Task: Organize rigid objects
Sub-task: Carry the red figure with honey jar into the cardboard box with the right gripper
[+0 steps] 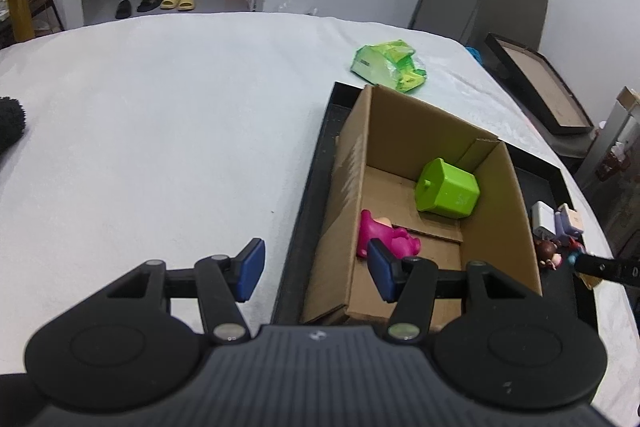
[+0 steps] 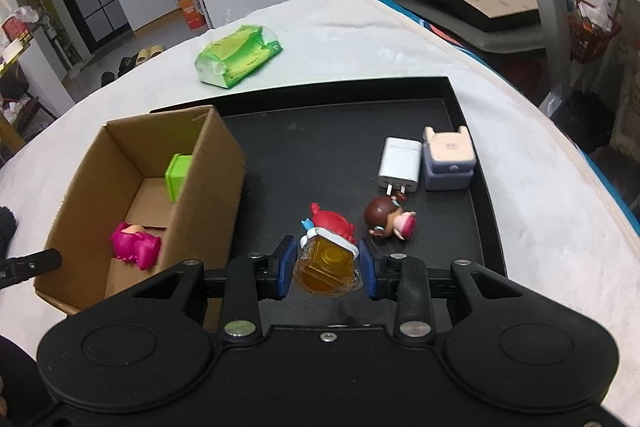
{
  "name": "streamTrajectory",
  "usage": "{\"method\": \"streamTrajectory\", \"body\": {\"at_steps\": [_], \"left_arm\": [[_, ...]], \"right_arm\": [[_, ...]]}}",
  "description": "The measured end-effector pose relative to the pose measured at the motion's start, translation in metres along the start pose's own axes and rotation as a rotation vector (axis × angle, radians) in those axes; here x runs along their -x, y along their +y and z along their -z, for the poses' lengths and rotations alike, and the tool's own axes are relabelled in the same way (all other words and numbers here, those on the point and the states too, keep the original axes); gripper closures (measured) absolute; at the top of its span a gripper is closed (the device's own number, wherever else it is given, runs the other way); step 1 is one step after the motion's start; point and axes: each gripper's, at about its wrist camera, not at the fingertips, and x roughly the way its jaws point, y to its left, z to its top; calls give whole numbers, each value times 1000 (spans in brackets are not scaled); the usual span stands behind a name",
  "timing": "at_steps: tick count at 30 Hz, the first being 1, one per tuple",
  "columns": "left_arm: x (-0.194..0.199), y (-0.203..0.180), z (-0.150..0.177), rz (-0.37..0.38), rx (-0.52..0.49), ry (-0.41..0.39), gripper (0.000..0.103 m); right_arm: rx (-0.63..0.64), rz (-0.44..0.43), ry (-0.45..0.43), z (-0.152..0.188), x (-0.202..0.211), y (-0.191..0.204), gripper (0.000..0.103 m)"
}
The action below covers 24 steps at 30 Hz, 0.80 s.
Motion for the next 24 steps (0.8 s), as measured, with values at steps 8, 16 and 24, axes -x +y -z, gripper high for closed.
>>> {"method": "streamTrajectory", "body": {"at_steps": [8,16,24], "left_arm": [[-6,6,1,27,18,9,54],[-14,11,4,75,28,33,79],[-15,10,6,102,19,26,89]], "right_arm": [[47,-28,-19,-18,8,38,70],[150,-75,-19,-38,15,85,70],[250,-99,6,-41,6,131,70]]}}
